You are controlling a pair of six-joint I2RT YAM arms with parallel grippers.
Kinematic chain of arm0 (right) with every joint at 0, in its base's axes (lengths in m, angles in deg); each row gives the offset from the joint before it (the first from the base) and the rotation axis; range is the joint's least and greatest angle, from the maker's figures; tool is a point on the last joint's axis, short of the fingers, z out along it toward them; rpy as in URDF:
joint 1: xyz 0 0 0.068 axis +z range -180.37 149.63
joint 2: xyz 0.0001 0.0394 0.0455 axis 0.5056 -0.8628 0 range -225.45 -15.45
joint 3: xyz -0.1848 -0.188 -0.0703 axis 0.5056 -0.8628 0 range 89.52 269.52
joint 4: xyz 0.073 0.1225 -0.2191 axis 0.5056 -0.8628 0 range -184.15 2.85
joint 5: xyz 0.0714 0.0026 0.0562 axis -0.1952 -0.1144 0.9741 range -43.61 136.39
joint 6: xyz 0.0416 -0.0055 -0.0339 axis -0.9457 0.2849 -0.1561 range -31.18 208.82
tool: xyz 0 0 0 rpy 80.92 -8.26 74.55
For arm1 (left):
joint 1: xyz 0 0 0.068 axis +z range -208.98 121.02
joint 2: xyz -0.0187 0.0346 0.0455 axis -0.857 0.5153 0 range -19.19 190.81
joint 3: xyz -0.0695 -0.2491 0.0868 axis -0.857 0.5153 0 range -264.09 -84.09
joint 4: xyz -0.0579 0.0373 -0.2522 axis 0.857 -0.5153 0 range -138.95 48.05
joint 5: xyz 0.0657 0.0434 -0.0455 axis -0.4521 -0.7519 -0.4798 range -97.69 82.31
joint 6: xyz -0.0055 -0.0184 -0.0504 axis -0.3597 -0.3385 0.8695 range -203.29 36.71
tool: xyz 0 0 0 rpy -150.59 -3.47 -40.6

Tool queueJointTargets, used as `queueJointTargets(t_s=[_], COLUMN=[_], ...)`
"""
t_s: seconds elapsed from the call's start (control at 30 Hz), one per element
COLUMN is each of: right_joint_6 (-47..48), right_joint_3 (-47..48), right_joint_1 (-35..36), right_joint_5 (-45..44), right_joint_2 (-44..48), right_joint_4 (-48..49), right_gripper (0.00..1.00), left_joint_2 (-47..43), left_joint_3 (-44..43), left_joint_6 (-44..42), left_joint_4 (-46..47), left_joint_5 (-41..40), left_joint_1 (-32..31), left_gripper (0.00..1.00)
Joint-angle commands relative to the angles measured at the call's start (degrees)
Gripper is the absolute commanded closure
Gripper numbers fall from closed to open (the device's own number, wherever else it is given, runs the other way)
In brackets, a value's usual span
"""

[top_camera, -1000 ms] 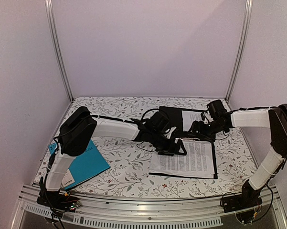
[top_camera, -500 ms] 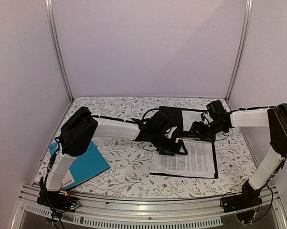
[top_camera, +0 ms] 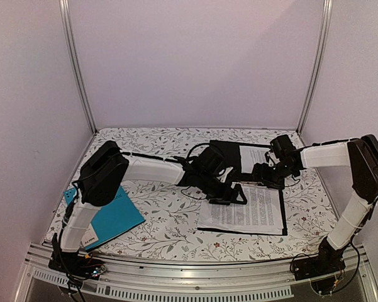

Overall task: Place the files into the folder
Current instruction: Adjust the file with the spring clip on the folder.

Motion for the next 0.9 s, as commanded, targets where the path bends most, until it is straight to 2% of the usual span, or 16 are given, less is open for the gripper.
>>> queueJointTargets(t_s=[0.0, 0.87], right_joint_6=[0.62, 0.65], right_joint_3=[1.42, 0.89], right_joint_1=[-0.22, -0.21], right_joint_5=[-0.18, 2.57], right_joint_2=[-2.94, -3.15], right_joint_4=[-0.79, 0.03], right_gripper=[0.07, 0.07], left_joint_2=[2.4, 4.89], left_joint_3=[-0.26, -2.64], left_joint_6=[0.16, 1.2], left_joint_4=[-2.53, -3.51], left_joint_5=[-0.63, -0.11], left_joint_1=[-0.22, -0.92], left_gripper=[0.07, 0.07])
